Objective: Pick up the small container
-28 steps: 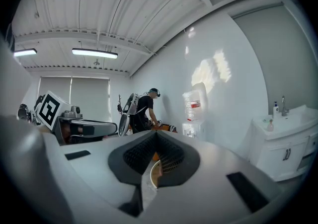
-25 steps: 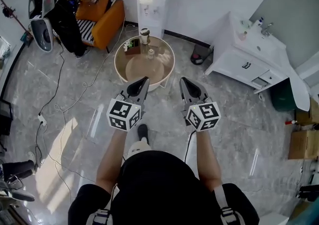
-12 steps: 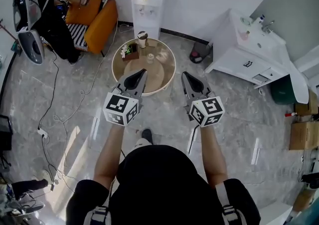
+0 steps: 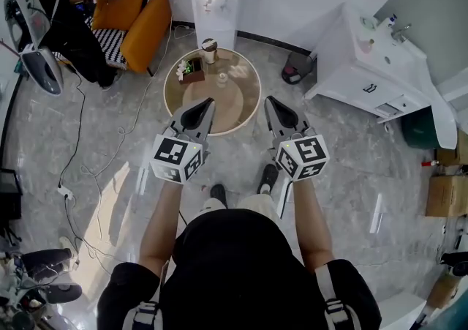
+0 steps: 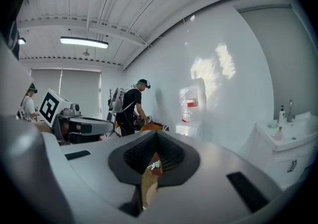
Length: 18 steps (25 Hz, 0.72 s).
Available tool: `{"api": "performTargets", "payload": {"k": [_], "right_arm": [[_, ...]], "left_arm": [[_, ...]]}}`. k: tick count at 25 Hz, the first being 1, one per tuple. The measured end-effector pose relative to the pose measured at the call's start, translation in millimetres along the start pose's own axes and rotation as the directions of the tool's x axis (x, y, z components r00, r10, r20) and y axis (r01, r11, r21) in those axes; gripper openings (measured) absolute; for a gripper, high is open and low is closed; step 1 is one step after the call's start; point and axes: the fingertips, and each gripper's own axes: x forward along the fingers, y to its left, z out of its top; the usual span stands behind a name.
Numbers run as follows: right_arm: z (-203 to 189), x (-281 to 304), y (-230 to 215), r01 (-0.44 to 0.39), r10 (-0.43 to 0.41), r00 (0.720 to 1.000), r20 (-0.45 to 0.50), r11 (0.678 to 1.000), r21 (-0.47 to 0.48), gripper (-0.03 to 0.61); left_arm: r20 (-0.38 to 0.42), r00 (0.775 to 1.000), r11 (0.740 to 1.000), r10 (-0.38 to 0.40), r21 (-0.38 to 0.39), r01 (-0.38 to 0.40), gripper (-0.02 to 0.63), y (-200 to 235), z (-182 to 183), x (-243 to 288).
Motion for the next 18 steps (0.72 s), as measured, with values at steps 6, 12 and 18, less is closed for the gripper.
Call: {"api": "performTargets", "payload": {"k": [6, 12, 18], "right_arm": [[9, 28, -32, -0.065, 0.065, 0.998, 0.018, 0.998, 0.0, 0.003], [19, 53, -79, -0.153, 0.153, 0.988, 0.021, 0.988, -0.01, 0.003], [29, 71, -133, -0.252, 0.252, 0.968, 0.021, 0.968, -0.012, 0.003]], "left_arm": [[-0.01, 0.997, 0.997, 0.077, -0.006, -0.077, 0.018, 11, -1, 33], [-0.016, 0.987, 0.987, 0.159, 0.007, -0.159, 0.018, 9, 11, 86], [-0.023, 0.973, 0.973, 0.229, 0.015, -0.229, 0.018, -13, 21, 145]]}}
